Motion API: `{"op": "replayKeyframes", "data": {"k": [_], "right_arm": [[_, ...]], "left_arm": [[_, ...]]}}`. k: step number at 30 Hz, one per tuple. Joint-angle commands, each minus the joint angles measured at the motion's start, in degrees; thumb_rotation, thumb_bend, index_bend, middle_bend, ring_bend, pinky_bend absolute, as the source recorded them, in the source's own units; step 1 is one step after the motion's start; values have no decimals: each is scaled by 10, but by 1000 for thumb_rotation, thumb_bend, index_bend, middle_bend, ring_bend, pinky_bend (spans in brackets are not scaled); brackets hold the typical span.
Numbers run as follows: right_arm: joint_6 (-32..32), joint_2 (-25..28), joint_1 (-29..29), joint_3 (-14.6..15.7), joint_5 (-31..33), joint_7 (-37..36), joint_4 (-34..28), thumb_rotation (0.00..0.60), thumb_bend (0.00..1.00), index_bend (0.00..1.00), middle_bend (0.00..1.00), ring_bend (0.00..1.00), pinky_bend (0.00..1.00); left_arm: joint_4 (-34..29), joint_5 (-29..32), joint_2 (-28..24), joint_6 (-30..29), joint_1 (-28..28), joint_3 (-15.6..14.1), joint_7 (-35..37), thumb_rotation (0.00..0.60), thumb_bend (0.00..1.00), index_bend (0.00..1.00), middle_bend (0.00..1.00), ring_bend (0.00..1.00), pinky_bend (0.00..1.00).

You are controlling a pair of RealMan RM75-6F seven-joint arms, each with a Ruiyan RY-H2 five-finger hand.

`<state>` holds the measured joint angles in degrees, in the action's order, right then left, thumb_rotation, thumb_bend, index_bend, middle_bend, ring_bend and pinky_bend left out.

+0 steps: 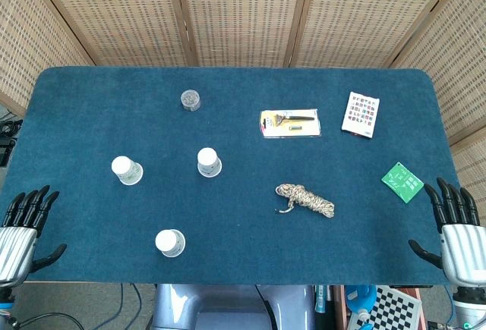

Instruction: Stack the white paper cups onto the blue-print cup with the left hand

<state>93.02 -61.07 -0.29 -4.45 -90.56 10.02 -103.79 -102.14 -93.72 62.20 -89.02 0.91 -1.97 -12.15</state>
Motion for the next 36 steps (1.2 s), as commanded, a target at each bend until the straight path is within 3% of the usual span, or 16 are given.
{"op": "replayKeyframes", "data": {"k": [1,5,10,13,18,31,34,36], "right_arm": [[1,0,-1,-1,-3,-7,4,600,0,0,0,0,0],[-1,1,-1,-1,-1,-12,6,600,0,0,0,0,0],[-1,3,-2,-4,3,-17,5,600,0,0,0,0,0],[-6,3,-3,-5,8,-16,7,600,0,0,0,0,0],[-16,1,-8,-8,17,-14,8,600,0,0,0,0,0],[-21,4,-10,-15,35,-24,11,600,0,0,0,0,0],[-22,5,-10,-15,37,-28,12,600,0,0,0,0,0],[-22,6,-10,-16,38,-30,12,600,0,0,0,0,0]], "left_arm": [[2,-3,3,-3,-2,-1,-3,600,230,0,0,0,0],[4,-9,5,-2,-2,-3,-5,600,231,0,0,0,0],[18,-70,-3,35,26,-24,2,600,230,0,0,0,0],[20,-89,-1,78,56,-27,-6,600,229,0,0,0,0],[36,-120,25,204,152,-19,13,600,228,0,0,0,0],[49,-77,109,335,243,10,-47,600,228,0,4,9,108],[42,-57,114,346,247,13,-68,600,229,7,75,81,161],[40,-46,117,350,249,14,-81,600,229,74,146,138,205]]}}
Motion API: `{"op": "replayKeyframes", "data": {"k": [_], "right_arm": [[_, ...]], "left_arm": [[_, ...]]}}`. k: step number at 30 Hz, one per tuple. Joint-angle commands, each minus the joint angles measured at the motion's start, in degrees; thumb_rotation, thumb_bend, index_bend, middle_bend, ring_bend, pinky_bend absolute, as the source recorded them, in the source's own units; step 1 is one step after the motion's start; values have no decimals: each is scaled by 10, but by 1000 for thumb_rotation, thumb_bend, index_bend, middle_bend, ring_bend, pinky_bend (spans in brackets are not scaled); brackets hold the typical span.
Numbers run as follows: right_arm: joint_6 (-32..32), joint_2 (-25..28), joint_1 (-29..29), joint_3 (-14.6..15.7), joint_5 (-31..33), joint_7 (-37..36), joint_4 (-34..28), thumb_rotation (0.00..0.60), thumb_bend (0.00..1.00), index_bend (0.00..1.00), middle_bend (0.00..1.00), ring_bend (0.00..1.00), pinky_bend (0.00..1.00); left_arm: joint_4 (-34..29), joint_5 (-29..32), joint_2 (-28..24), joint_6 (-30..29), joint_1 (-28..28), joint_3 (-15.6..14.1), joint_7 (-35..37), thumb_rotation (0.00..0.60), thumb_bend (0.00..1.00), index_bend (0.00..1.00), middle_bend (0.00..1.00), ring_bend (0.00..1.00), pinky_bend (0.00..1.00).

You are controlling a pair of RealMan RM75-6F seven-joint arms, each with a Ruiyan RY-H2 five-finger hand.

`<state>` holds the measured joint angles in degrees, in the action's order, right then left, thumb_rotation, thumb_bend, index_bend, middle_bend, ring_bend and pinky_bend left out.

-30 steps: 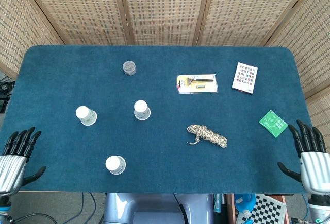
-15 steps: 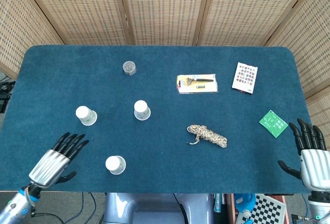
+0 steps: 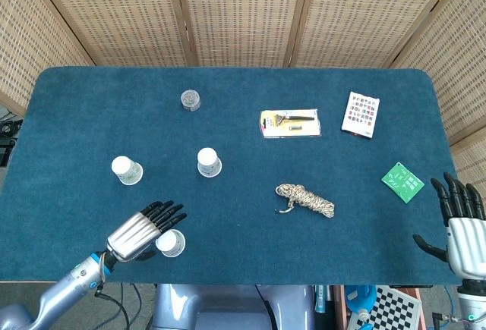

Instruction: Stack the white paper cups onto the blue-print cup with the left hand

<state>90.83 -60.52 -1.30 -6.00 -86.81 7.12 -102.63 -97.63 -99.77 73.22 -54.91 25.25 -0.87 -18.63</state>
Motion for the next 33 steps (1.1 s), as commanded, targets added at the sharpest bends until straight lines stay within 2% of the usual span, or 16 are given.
{"op": "replayKeyframes", "data": {"k": [1,6,9,19,24,26,27,29,33], "right_arm": [[-1,1,0,0,1,-2,0,600,0,0,0,0,0],[-2,1,-1,0,2,-4,0,600,0,0,0,0,0],[-2,1,-1,0,2,-5,1,600,0,0,0,0,0],[-5,2,-2,1,2,-9,1,600,0,0,0,0,0],[-4,2,-2,0,3,-9,1,600,0,0,0,0,0],[-7,2,-3,0,7,-9,3,600,0,0,0,0,0],[-13,0,-5,-2,12,-8,5,600,0,0,0,0,0],[-19,-3,-9,-4,18,-5,8,600,0,0,0,0,0],[-30,-5,-16,-6,25,-3,10,600,0,0,0,0,0]], "left_arm": [[-5,18,8,10,6,4,-21,600,229,109,171,159,220],[-2,41,20,21,13,4,-38,600,229,307,332,297,317],[5,50,26,29,18,-1,-31,600,230,372,375,331,330],[12,62,35,4,21,2,-17,600,229,434,445,397,331],[-15,65,15,-9,28,11,6,600,230,434,446,397,331],[-44,75,-5,-21,36,33,10,600,230,434,446,397,331],[-65,92,-17,-38,48,74,9,600,230,434,446,397,331],[-93,140,-35,-21,69,112,2,600,230,434,446,397,331],[-107,227,-45,7,112,166,-35,600,230,434,446,397,331]]}}
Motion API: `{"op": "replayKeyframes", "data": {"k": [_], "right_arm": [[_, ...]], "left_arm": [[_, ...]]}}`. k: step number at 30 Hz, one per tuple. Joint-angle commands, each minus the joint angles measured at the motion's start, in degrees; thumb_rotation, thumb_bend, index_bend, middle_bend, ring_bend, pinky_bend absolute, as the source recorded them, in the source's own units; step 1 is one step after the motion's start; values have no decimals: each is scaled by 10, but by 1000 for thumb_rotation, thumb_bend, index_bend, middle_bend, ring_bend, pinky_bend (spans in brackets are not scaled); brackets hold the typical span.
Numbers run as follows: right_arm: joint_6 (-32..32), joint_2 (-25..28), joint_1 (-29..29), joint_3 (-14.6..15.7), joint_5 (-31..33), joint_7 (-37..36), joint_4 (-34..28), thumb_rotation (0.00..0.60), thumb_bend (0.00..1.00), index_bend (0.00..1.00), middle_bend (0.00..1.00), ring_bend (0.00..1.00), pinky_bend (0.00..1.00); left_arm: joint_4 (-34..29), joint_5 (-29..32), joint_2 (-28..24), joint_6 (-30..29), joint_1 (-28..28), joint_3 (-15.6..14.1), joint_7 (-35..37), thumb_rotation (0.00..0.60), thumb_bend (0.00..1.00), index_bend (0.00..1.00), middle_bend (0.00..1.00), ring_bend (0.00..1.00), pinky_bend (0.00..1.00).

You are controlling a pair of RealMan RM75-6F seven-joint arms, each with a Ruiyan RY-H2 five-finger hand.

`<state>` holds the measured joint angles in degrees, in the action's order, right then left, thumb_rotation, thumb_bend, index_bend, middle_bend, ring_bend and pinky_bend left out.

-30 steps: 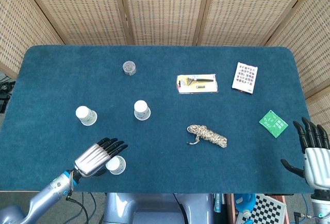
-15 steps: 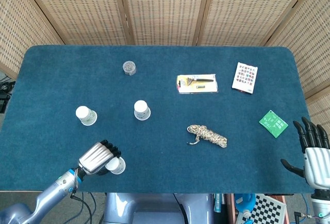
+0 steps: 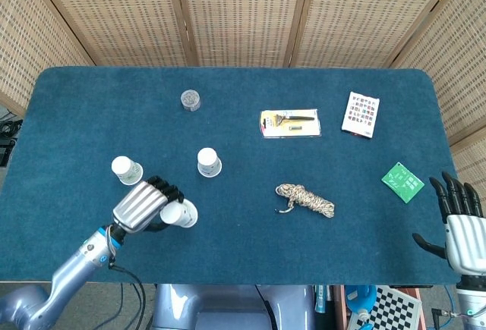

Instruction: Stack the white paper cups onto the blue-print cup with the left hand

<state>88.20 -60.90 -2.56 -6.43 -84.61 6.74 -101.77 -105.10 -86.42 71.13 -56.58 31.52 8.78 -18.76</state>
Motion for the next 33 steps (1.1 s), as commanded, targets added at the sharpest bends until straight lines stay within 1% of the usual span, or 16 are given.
{"op": "replayKeyframes", "data": {"k": [1,5,7,9,11,15,20,24,29,33], "right_arm": [[-5,-2,-4,-2,4,0,2,600,0,0,0,0,0],[-7,-2,-6,-5,10,-2,4,600,0,0,0,0,0],[-11,-1,-8,-11,23,-8,8,600,0,0,0,0,0],[-16,-1,-10,-14,30,-12,11,600,0,0,0,0,0],[-22,0,-13,-17,39,-16,15,600,0,0,0,0,0],[-29,1,-15,-20,52,-26,23,600,0,0,0,0,0],[-36,3,-16,-27,70,-36,32,600,0,0,0,0,0],[-41,3,-18,-33,86,-41,38,600,0,0,0,0,0],[-44,4,-18,-36,98,-44,43,600,0,0,0,0,0],[-45,4,-18,-38,102,-46,45,600,0,0,0,0,0]], "left_arm": [[-34,114,-23,28,59,78,-46,600,230,434,446,397,331],[-29,181,-11,39,94,102,-83,600,229,434,445,397,331],[-7,233,14,50,125,112,-107,600,229,434,445,397,331],[12,272,33,55,147,114,-123,600,229,434,444,397,330],[44,318,57,63,174,114,-141,600,229,434,441,397,330],[99,376,92,68,209,109,-155,600,230,434,435,393,330],[156,413,124,81,238,106,-145,600,230,434,434,391,330],[186,429,135,97,257,101,-140,600,230,434,428,387,318],[200,443,135,100,273,96,-134,600,229,434,422,381,296],[195,462,126,100,282,89,-136,600,229,434,421,379,265]]}}
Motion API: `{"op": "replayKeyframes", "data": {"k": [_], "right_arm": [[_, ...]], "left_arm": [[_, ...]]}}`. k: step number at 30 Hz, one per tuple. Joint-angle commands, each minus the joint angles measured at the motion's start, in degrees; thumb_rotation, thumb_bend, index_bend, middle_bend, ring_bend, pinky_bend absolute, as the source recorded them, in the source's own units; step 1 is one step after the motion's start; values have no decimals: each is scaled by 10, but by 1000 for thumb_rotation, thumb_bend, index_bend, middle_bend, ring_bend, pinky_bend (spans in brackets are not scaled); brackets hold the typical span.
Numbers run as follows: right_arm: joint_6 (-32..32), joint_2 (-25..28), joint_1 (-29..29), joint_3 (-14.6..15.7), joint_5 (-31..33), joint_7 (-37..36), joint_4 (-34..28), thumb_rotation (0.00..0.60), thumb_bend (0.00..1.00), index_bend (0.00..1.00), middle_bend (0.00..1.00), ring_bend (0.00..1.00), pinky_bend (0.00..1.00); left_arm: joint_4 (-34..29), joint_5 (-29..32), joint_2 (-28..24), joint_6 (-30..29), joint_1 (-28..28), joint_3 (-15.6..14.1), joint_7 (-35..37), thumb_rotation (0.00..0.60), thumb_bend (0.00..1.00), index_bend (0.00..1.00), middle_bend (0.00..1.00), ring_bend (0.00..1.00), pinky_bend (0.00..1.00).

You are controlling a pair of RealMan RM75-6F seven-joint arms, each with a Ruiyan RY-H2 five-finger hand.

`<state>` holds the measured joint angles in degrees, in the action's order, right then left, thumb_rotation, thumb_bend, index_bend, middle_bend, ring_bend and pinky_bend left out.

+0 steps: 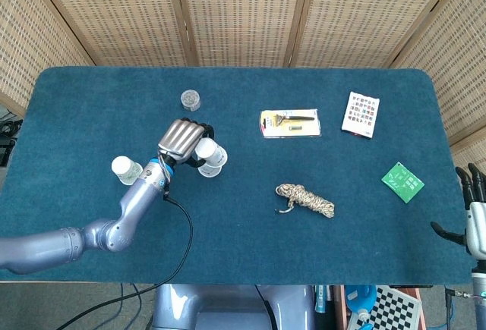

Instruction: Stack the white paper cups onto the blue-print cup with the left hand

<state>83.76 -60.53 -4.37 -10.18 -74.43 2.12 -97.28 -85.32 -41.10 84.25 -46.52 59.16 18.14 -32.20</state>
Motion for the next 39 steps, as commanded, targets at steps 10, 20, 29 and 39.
{"op": "replayKeyframes", "data": {"k": [10,20,29,39], "right_arm": [[0,1,-1,0,0,-3,1,600,0,0,0,0,0],[5,1,1,-1,0,-6,1,600,0,0,0,0,0],[3,0,0,1,1,-2,1,600,0,0,0,0,0],[-2,-6,-3,4,1,9,1,600,0,0,0,0,0]], "left_arm": [[-6,66,-9,-17,29,-26,-31,600,230,434,363,323,162],[-48,70,-43,-17,29,-34,-8,600,221,0,0,0,0],[-156,-26,-174,-71,-62,-89,34,600,220,0,0,0,0],[-62,-146,-177,-74,-183,-153,209,600,220,0,0,0,0]]}}
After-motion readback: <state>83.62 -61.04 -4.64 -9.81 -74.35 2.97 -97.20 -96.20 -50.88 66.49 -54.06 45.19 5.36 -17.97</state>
